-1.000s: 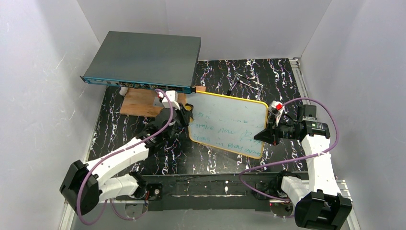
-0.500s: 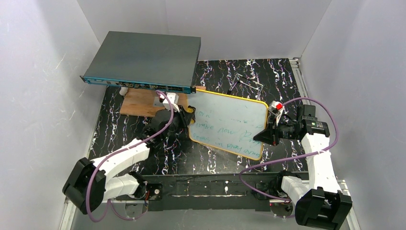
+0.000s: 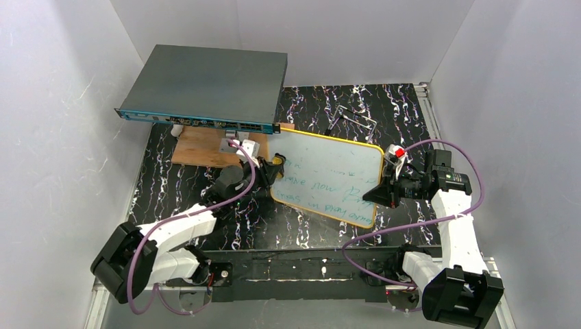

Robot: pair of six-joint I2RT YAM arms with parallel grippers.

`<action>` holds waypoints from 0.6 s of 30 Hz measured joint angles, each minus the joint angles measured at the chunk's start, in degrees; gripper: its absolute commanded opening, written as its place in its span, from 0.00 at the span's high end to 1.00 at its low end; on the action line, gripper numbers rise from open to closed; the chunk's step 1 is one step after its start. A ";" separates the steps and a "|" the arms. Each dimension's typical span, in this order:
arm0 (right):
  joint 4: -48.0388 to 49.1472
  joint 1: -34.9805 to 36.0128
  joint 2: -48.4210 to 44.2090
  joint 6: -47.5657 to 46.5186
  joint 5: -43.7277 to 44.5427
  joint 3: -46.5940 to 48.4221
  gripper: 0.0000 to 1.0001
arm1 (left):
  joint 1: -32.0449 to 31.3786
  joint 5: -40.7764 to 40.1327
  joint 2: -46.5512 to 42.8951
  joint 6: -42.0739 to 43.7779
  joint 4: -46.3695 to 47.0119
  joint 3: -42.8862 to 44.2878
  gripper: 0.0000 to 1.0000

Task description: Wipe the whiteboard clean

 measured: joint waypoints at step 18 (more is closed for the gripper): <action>-1.64 0.00 1.22 -1.18 -1.29 0.13 0.99 | 5.33 5.55 5.18 3.21 13.29 -5.44 1.00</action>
